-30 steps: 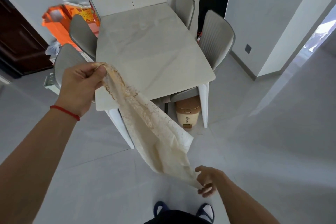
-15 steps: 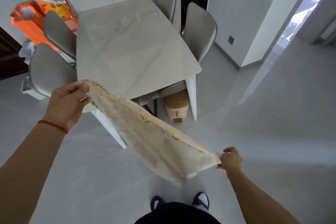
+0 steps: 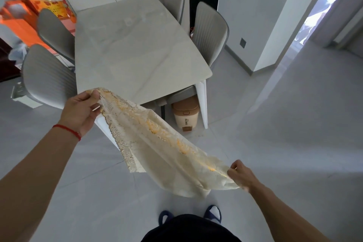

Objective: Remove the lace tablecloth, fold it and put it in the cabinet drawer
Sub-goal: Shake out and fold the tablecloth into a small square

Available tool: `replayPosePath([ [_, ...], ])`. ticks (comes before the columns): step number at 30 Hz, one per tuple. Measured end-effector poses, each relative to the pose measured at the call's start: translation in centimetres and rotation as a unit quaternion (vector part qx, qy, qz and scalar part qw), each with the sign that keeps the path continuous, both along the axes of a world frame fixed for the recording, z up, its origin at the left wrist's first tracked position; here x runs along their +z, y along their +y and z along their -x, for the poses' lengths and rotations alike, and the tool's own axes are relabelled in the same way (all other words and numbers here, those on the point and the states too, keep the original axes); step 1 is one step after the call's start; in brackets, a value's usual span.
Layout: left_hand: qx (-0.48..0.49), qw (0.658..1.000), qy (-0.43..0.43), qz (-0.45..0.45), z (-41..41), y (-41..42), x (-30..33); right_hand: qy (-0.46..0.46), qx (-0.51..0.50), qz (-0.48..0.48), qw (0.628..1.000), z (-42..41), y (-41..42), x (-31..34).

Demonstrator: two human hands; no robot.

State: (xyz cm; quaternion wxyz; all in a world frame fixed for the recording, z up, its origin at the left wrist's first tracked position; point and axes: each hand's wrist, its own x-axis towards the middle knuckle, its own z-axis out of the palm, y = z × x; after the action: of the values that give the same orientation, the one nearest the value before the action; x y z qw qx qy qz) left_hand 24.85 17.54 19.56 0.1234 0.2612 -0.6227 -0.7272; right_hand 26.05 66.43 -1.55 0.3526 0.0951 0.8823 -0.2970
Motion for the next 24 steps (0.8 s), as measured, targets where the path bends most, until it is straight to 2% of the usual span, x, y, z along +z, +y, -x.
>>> replayPosePath([
  [2, 0.002, 1.000, -0.013, 0.009, -0.1, -0.4, -0.2, -0.023, 0.005, 0.003, 1.000, 0.2, 0.4, 0.2],
  [4, 0.013, 0.999, -0.029, 0.006, -0.2, -0.9, -0.7, -0.003, -0.001, -0.007, 1.000, 0.6, 0.8, 0.2],
  [8, 0.046, 0.997, -0.062, -0.025, -0.5, -1.9, -2.0, 0.127, -0.006, -0.052, 0.991, 1.9, 1.4, 1.0],
  [10, 0.062, 0.995, -0.074, -0.021, -1.0, -2.6, -2.5, 0.188, -0.079, -0.078, 0.976, 2.9, 1.9, 2.1],
  [13, 0.087, 0.993, -0.083, -0.021, -2.2, -4.0, -3.2, 0.221, -0.242, -0.089, 0.941, 5.2, 4.1, 3.7],
  [16, 0.082, 0.992, -0.093, -0.003, -3.1, -5.1, -3.7, 0.236, -0.271, -0.107, 0.927, 7.2, 6.4, 4.9],
  [19, 0.073, 0.993, -0.089, 0.026, -3.3, -5.1, -4.1, 0.243, -0.222, -0.111, 0.938, 8.5, 7.6, 5.8],
  [24, 0.067, 0.993, -0.059, 0.073, -2.5, -5.2, -3.8, 0.185, -0.003, -0.084, 0.979, 8.2, 8.8, 7.6],
])
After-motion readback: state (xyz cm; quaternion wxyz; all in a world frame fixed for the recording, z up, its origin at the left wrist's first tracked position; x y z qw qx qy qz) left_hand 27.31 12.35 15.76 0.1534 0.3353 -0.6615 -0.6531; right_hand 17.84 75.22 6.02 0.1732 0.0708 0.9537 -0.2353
